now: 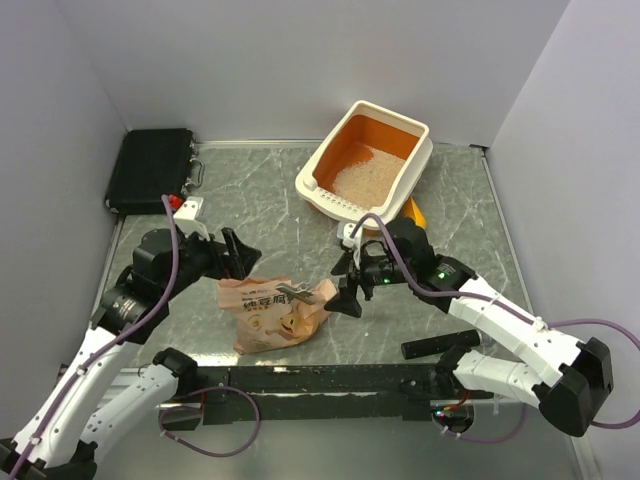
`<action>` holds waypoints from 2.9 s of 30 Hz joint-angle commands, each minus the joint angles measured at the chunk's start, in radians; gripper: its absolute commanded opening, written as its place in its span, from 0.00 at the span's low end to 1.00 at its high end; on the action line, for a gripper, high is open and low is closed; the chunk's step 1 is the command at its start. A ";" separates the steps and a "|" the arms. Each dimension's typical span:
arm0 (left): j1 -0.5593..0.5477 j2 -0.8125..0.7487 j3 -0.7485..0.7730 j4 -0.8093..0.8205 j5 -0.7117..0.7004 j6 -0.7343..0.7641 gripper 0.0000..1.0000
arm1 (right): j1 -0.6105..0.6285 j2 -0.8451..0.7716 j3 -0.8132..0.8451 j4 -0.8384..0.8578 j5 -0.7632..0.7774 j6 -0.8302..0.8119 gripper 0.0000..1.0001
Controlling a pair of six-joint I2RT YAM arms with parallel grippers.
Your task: Fill the litter box with clean litter
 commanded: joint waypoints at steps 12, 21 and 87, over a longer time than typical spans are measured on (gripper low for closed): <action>0.000 -0.036 -0.139 0.105 -0.150 -0.042 0.99 | 0.027 0.126 0.011 0.252 -0.274 -0.396 1.00; 0.000 -0.094 -0.160 0.110 -0.150 -0.036 0.99 | 0.056 0.218 0.040 0.377 -0.255 -0.338 0.99; 0.000 -0.122 -0.163 0.108 -0.087 -0.045 0.99 | -0.828 -0.013 -0.061 -0.206 0.918 0.618 0.00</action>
